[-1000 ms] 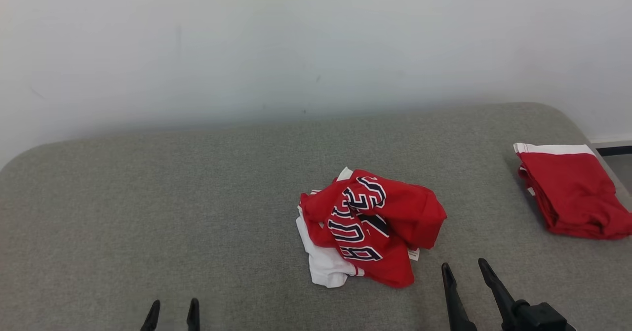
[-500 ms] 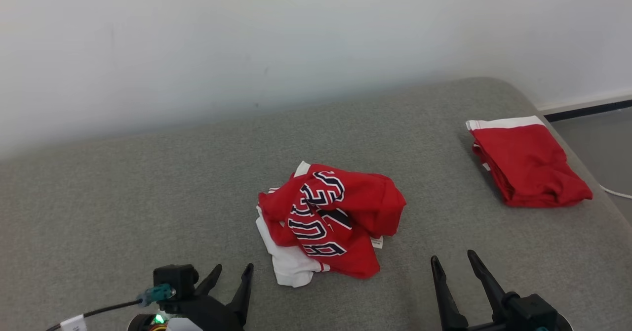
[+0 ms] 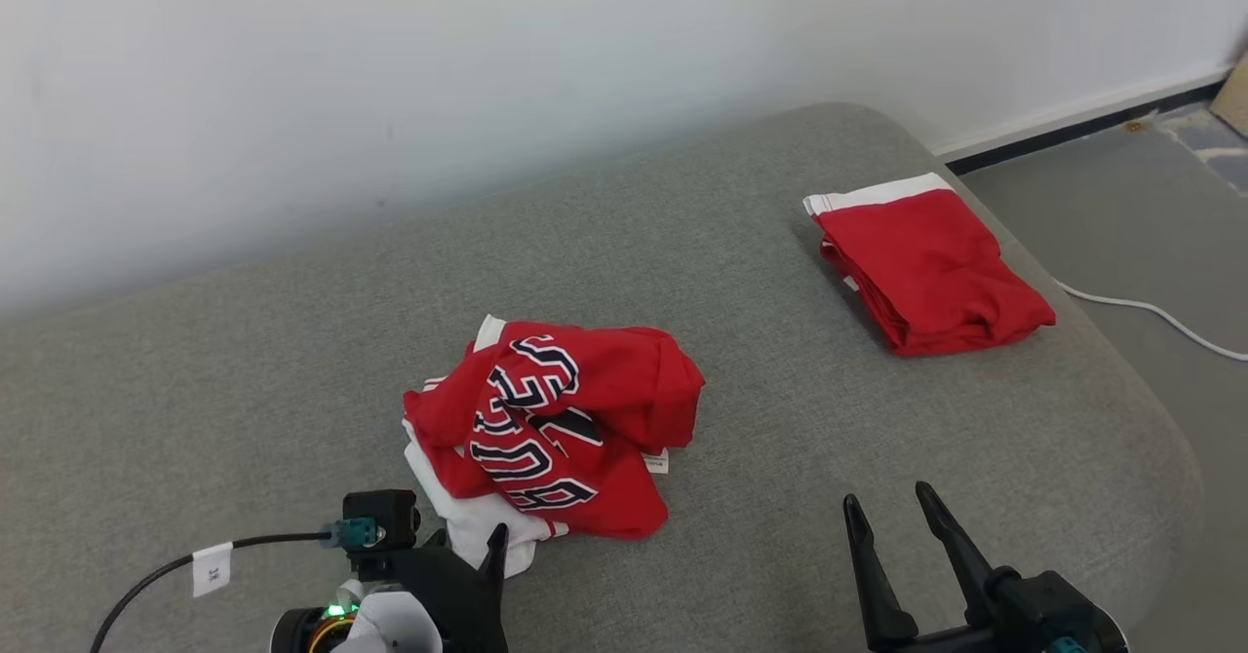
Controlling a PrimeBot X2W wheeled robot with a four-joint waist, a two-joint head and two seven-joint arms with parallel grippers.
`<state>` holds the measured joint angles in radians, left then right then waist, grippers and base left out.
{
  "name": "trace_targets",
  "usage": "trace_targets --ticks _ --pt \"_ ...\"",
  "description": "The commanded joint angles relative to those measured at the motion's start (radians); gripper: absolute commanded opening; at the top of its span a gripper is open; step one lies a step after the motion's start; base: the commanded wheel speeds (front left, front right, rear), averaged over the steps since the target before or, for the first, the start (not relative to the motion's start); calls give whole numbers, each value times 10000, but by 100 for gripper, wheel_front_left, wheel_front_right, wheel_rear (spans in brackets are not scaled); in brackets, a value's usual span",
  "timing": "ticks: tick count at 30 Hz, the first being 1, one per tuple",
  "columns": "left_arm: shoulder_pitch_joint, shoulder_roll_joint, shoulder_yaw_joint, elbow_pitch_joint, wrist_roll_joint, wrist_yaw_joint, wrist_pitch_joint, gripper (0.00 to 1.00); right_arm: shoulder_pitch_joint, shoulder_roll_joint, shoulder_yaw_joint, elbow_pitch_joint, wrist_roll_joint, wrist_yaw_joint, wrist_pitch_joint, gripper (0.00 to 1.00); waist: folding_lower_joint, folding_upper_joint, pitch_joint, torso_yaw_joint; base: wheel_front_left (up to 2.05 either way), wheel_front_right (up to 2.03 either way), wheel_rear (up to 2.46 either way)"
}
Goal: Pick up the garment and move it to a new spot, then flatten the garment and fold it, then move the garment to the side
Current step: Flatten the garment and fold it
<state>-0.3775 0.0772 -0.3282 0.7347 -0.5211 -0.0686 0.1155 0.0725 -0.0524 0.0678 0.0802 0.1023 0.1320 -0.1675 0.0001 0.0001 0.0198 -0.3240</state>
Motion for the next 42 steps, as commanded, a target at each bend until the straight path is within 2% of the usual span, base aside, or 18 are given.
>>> trace_targets --ticks 1,6,13,14,15,16,17,18,24,29,34,42 --pt "-250 -97 17 308 -101 200 -67 100 -78 12 36 -13 -44 -22 -11 100 -1 -1 115 -214 0 0 0" --pt "-648 -211 -198 1189 -238 703 253 100 -109 13 80 7 -17 -22 -25 100 -1 -1 120 -304 0 0 0" --pt "-1034 -303 -839 1677 -677 546 587 100 -149 15 190 28 16 -22 -13 100 -1 -1 136 -398 0 0 0" --pt "-1079 -312 -989 1663 -823 533 638 87 -170 15 215 33 26 -22 -10 100 -1 -1 142 -424 0 0 0" --pt "-1110 -312 -1150 1640 -963 487 678 62 -195 15 237 43 37 -23 -10 100 -1 -1 152 -452 0 0 0" --pt "-1178 -307 -1293 1597 -1100 513 613 43 -217 14 240 54 44 -23 -16 100 -1 -1 162 -472 0 0 0" --pt "-1274 -293 -1395 1544 -1241 559 498 18 -231 14 243 56 50 -23 -21 100 -1 -1 174 -489 0 0 0" --pt "-1372 -283 -1470 1487 -1366 599 357 0 -249 16 238 60 55 -23 -26 100 -1 -1 186 -503 0 0 0" --pt "-2278 -267 -1632 1174 -1591 1089 -1253 0 -236 18 104 92 45 -23 -88 100 -1 -1 229 -458 0 0 0" --pt "-3368 -273 -2013 790 -1677 996 -2184 0 -247 21 123 125 5 -23 -86 100 -1 -1 142 -356 0 0 0" --pt "-4663 -275 -2661 203 -1902 885 -2661 0 -265 26 169 167 23 -23 -60 100 -1 -1 49 -296 0 0 0" --pt "-6882 -275 -3774 -1204 -2854 1063 -3275 0 -312 30 318 227 37 -23 -53 100 -1 -1 -60 -392 0 0 0"
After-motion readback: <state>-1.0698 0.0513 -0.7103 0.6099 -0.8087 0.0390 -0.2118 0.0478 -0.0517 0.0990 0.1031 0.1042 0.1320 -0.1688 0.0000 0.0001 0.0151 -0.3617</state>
